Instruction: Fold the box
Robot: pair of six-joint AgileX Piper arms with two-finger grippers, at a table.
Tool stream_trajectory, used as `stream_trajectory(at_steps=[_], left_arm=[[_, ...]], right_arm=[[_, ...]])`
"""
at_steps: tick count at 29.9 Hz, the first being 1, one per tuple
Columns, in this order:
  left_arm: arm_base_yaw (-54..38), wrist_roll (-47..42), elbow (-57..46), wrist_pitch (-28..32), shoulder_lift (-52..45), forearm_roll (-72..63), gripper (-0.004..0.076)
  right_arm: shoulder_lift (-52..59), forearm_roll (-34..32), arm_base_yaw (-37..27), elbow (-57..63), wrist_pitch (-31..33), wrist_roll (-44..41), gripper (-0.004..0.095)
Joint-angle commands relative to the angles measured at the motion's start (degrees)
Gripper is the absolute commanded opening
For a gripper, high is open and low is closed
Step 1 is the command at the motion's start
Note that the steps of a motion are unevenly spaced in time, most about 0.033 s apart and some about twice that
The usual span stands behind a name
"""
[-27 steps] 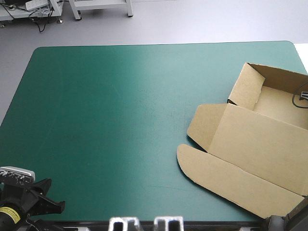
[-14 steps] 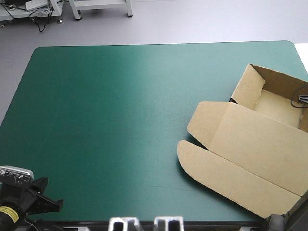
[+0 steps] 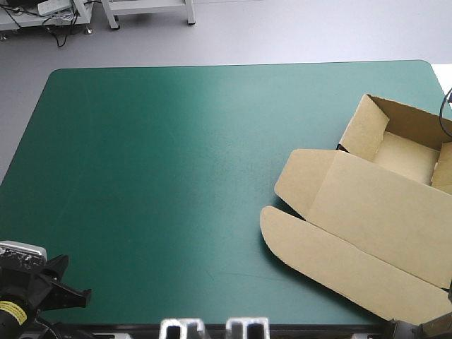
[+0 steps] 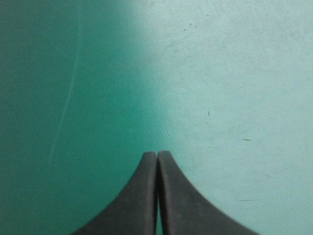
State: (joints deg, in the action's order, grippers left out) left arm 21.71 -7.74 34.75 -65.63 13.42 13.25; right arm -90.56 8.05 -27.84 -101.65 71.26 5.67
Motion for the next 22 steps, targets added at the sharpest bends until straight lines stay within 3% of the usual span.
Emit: stream_trajectory(at_steps=[1,3,4,15,22], left_arm=[[0.2,-0.5,1.3,3.7,0.9,0.9,-0.001],[0.2,-0.5,1.2,3.7,0.9,0.9,-0.001],[0.2,-0.5,1.1,4.0,0.9,0.9,-0.001],[0.2,-0.2,-2.3,9.1,0.5,-1.1,-0.001],[0.2,6.3,-4.8,10.5,-1.6,-7.3,-0.001]], right_arm=[[9.3,10.7,-0.2,0.9,0.3,5.4,0.0095],[13.2,14.3,-0.1,4.1,0.3,7.7,-0.001],[15.5,14.7,0.3,6.3,0.3,8.2,-0.0017],[44.2,12.5,16.1,42.2,-3.8,12.6,-0.0017],[58.7,9.9,18.0,57.4,-7.4,12.3,-0.0017]])
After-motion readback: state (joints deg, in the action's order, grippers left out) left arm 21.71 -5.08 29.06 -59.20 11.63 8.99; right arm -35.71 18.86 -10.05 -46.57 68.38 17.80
